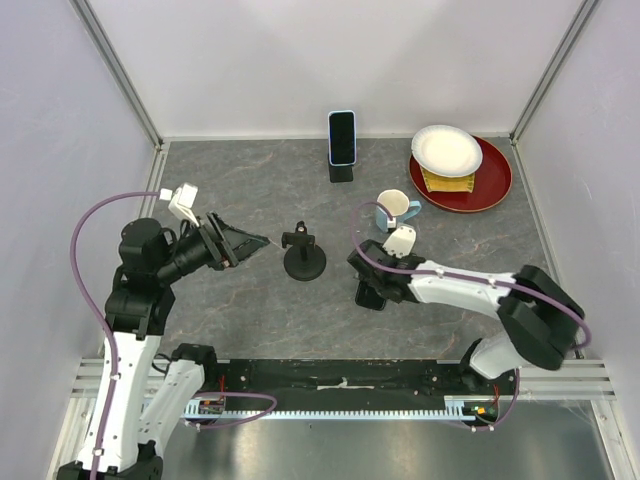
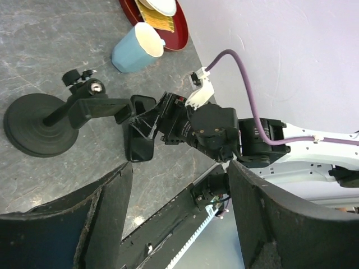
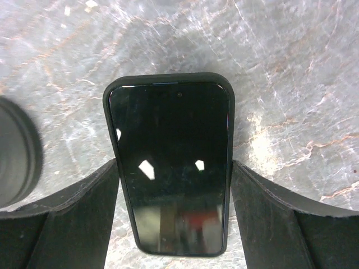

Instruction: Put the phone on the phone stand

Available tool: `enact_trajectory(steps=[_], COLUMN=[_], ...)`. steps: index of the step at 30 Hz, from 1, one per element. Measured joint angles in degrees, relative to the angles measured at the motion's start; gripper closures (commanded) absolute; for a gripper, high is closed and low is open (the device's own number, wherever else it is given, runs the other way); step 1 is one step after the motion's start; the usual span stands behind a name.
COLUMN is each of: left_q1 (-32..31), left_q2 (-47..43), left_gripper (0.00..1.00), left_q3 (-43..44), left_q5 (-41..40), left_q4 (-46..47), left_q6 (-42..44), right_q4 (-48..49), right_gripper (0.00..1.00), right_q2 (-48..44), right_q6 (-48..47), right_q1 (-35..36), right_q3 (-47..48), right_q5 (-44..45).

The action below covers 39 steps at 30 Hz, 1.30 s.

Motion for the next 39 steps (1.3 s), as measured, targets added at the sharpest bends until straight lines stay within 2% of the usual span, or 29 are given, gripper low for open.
enact_trajectory(steps=[6,12,16,19,27,30,33,39], left_q1=[-6.4,-20.5,-29.0,-33.3,-38.6,-40.1,-40.5,-40.5], left_q2=[2.7,10.9,17.4,21.9,32.2,35.0,36.0,38.4], left_gripper=[0.24,0.22,0.28,0.33,0.29,0.35,0.38,0.34], left_q3=[0.0,4.0,7.7,10.8,19.4,22.1,22.4,22.5], left_q5=[0.1,-3.0,-5.9,-8.3,-12.1,-13.7,-14.5,-15.2], left_q4=[3.7,5.7,7.0,7.5,7.7,6.9,6.1,4.7], left_q6=[-1.5,-1.6,-0.7,0.9,8.5,12.1,14.4,15.7], right_q4=[8.0,14.7,18.8,21.2,25.7,26.4,26.9,29.2], right_gripper=[1.00,1.00,1.00,1.00,1.00,1.00,1.00,1.00], right_q2=[-10.5,-21.0,-27.5,-33.1,-40.0,-41.9,-43.7,-45.2], right_q6=[-7.4,-16.2,-21.9,-26.3,-33.8,-35.7,-37.0,-37.7], right_q1=[0.6,1.5,1.9,2.2,2.3,2.3,2.4,2.5], right_q3=[-6.2,-11.7,-13.9,-15.1,-15.8,-16.5,-16.9,-17.8], right_q5=[0.5,-0.6,-2.6,-4.7,-11.5,-14.7,-18.4,-23.6])
